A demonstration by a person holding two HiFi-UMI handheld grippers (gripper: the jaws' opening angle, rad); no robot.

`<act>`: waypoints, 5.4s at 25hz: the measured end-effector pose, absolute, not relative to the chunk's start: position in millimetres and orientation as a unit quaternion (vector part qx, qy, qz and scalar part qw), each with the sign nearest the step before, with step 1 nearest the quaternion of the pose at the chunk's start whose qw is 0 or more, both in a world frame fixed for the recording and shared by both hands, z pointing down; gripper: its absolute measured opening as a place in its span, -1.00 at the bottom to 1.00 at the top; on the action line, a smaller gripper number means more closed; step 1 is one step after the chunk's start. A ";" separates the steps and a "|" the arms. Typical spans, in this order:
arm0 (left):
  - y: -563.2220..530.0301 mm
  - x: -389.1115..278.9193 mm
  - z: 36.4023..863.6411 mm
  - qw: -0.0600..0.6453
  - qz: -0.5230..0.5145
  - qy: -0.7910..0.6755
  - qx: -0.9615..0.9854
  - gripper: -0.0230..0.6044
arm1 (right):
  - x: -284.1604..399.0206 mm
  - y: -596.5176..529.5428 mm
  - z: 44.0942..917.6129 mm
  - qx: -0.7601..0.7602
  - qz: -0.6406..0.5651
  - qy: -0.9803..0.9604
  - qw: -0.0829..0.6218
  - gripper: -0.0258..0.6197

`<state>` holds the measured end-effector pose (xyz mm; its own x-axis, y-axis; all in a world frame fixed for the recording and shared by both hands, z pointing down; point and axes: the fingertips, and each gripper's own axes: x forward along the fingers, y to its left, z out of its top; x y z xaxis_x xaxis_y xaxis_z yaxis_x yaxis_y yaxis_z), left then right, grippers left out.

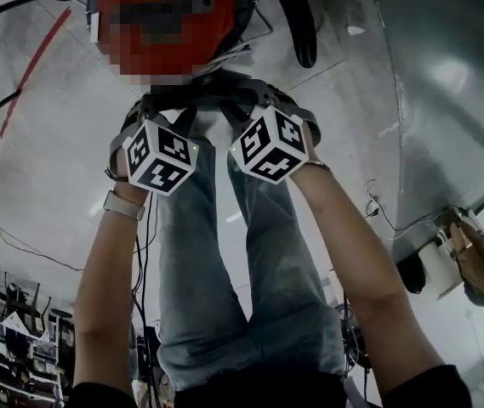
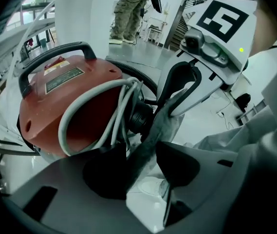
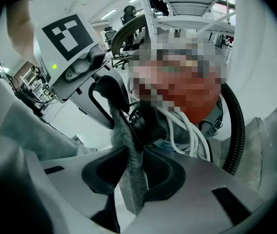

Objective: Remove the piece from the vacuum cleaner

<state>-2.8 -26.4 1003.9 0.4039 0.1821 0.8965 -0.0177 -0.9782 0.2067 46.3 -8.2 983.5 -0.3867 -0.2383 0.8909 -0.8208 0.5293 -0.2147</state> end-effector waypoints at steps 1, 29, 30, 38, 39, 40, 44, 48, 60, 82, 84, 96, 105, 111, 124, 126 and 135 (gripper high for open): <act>-24.7 -0.8 1003.7 0.086 0.542 0.051 0.834 -0.27 | 47.4 -8.4 983.6 0.348 0.333 -0.761 0.434 -0.54; -1.0 -10.8 1000.1 0.028 0.538 0.015 0.842 -0.71 | 33.4 15.8 977.5 0.334 0.274 -0.774 0.463 -0.73; 0.0 -11.6 1000.1 0.026 0.538 0.014 0.842 -0.71 | 32.6 17.0 977.6 0.335 0.273 -0.773 0.464 -0.73; 1.5 -12.5 998.6 0.018 0.535 0.004 0.844 -0.71 | 30.8 20.6 975.3 0.347 0.269 -0.767 0.467 -0.73; 2.4 -13.4 998.7 0.016 0.534 0.004 0.845 -0.71 | 29.8 21.9 975.2 0.349 0.267 -0.767 0.469 -0.73; 3.5 -14.4 999.3 0.014 0.534 0.004 0.845 -0.71 | 28.9 23.1 975.5 0.350 0.265 -0.766 0.470 -0.73; 4.4 -16.1 1001.9 0.011 0.533 0.001 0.846 -0.72 | 27.0 24.7 977.6 0.359 0.261 -0.763 0.470 -0.73; 4.1 -15.6 1002.8 0.007 0.532 0.000 0.847 -0.72 | 26.5 26.1 977.6 0.362 0.258 -0.761 0.473 -0.73; 11.1 -19.9 1002.5 0.015 0.535 -0.006 0.845 -0.73 | 23.7 31.6 977.1 0.358 0.248 -0.761 0.481 -0.73; 44.4 -24.7 1011.1 0.016 0.548 0.034 0.835 -0.74 | 19.0 63.4 986.6 0.330 0.263 -0.764 0.489 -0.73; 51.6 -25.6 1012.2 0.016 0.549 0.040 0.835 -0.74 | 18.3 70.3 988.2 0.325 0.264 -0.765 0.490 -0.73; 61.2 -27.3 981.9 0.024 0.550 0.053 0.833 -0.74 | 16.3 78.9 957.9 0.322 0.268 -0.771 0.481 -0.73; 46.2 -26.3 906.0 0.022 0.539 0.034 0.841 -0.75 | 18.3 61.8 882.8 0.329 0.236 -0.781 0.476 -0.73; 28.2 -25.2 846.0 0.017 0.539 0.038 0.841 -0.75 | 19.8 42.5 822.7 0.328 0.222 -0.786 0.475 -0.73; -8.8 -7.5 698.8 0.028 0.535 0.058 0.843 -0.77 | 37.7 -0.5 670.6 0.326 0.228 -0.780 0.484 -0.73; -16.4 -7.7 673.0 0.027 0.532 0.063 0.844 -0.77 | 37.2 -8.8 643.8 0.327 0.224 -0.779 0.485 -0.73; -37.8 -8.7 563.9 0.001 0.526 0.080 0.847 -0.77 | 32.9 -26.2 532.2 0.362 0.218 -0.771 0.476 -0.73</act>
<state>-8.7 -37.8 563.9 0.4343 0.1363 0.8904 0.1340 -0.9873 0.0857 32.9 -26.2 532.2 -0.2854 -0.3507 0.8919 -0.7660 0.6428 0.0076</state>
